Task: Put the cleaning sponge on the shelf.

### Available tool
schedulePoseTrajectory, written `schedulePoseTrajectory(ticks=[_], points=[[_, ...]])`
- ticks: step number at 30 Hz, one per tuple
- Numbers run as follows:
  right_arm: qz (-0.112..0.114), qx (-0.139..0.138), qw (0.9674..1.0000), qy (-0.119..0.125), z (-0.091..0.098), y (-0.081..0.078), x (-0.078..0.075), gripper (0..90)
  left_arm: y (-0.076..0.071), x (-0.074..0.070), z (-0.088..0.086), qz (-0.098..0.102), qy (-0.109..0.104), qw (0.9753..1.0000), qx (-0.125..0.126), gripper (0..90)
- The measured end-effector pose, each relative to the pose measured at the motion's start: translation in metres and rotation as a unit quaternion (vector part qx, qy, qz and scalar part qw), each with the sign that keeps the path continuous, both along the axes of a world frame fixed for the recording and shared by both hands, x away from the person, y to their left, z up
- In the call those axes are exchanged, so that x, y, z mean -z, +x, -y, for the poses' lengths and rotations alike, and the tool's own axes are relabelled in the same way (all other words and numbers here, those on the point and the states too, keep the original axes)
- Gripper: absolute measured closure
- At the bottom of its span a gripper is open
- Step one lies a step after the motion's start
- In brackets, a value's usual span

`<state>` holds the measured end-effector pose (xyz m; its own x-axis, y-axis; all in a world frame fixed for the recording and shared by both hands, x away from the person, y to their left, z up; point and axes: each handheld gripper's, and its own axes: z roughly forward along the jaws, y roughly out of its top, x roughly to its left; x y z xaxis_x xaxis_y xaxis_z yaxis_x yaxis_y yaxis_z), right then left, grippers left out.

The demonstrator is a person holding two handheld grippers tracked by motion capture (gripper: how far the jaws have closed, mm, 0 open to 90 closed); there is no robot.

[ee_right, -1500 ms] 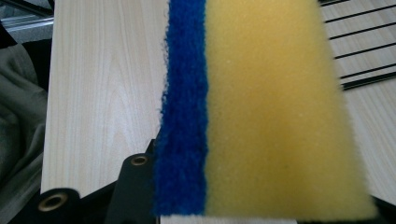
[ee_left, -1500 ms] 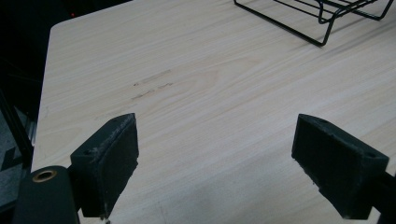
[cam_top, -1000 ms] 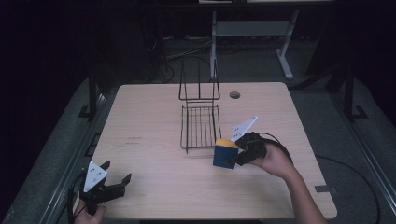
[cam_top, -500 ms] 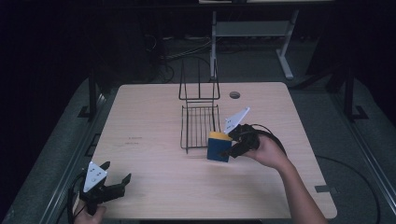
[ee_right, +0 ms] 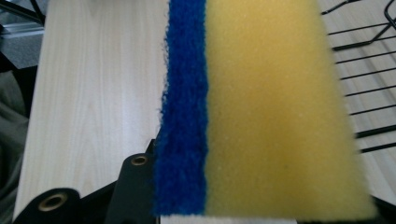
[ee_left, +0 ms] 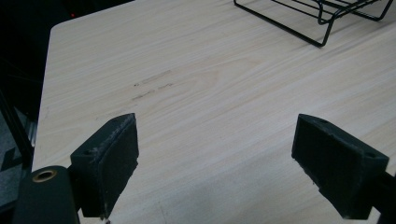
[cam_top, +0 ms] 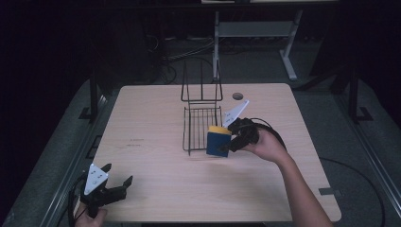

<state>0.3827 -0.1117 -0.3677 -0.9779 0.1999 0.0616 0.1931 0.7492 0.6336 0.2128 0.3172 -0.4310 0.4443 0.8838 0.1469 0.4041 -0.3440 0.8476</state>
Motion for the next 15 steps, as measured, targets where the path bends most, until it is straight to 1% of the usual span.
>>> schedulePoseTrajectory(ticks=[4,6,7,8,9,10,15], points=[[-0.001,0.001,1.0,-0.002,-0.002,0.005,-0.002,56.2,0.0,0.0,0.0,-0.002,0.0,1.0,-0.001,14.1],[0.004,0.001,1.0,-0.005,-0.003,0.008,-0.003,56.2,0.0,0.0,0.0,-0.001,0.0,1.0,0.0,14.1],[0.001,0.0,1.0,0.0,-0.004,0.009,-0.002,56.2,0.0,0.0,0.0,-0.002,0.0,1.0,0.0,14.1],[-0.001,0.001,1.0,-0.001,-0.004,0.011,-0.002,56.2,0.0,0.0,0.0,-0.002,-0.001,1.0,0.0,14.1],[0.001,0.002,1.0,-0.009,-0.005,0.013,-0.001,56.2,0.0,0.0,-0.001,-0.001,-0.001,1.0,-0.001,14.1],[-0.001,0.003,0.9999,-0.012,-0.006,0.014,0.0,56.2,0.0,0.0,-0.001,-0.001,-0.002,1.0,0.0,14.1],[-0.008,0.002,0.9999,-0.013,-0.01,0.02,0.002,56.2,0.0,0.0,-0.001,0.0,-0.003,1.0,-0.001,14.1]])
